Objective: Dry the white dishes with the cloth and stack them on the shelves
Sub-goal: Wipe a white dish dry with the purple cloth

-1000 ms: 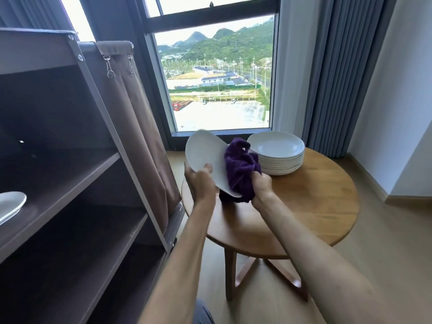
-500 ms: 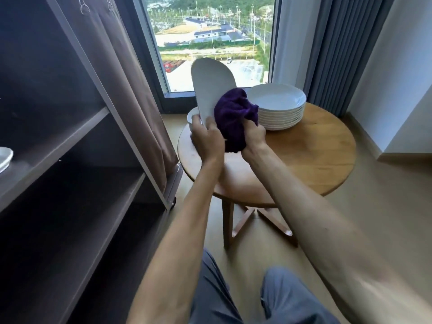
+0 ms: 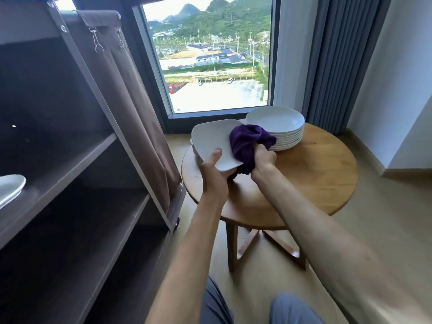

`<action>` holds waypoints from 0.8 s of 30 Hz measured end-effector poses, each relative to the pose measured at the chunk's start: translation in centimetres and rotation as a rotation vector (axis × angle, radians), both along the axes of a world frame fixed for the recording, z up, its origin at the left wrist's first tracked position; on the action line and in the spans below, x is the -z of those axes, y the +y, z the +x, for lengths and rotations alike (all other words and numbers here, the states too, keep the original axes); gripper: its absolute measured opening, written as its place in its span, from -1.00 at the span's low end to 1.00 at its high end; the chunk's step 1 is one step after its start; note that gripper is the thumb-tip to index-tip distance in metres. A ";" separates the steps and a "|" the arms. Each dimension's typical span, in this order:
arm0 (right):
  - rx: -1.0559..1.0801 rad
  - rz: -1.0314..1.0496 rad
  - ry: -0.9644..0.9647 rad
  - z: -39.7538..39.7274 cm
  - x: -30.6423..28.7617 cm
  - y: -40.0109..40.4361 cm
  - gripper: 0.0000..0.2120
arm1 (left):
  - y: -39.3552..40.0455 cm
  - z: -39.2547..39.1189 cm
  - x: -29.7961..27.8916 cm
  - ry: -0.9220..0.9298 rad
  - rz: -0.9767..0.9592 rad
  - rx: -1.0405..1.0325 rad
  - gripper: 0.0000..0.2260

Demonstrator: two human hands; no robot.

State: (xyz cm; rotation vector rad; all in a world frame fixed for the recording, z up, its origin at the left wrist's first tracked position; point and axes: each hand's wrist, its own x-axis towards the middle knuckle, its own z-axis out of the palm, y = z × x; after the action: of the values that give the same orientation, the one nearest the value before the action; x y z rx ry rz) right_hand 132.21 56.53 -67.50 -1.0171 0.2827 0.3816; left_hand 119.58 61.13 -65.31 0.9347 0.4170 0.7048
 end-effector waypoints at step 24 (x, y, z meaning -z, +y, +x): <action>0.045 -0.537 -0.931 -2.8 -5.1 1.2 -0.80 | -0.3 1.1 -0.9 0.039 0.590 0.003 -0.44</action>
State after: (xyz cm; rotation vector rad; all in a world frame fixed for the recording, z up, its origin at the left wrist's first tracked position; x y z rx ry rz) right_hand 129.45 57.68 -62.39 -1.5982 -0.4595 -0.2500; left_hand 120.68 60.87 -64.38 1.5057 0.2411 0.8259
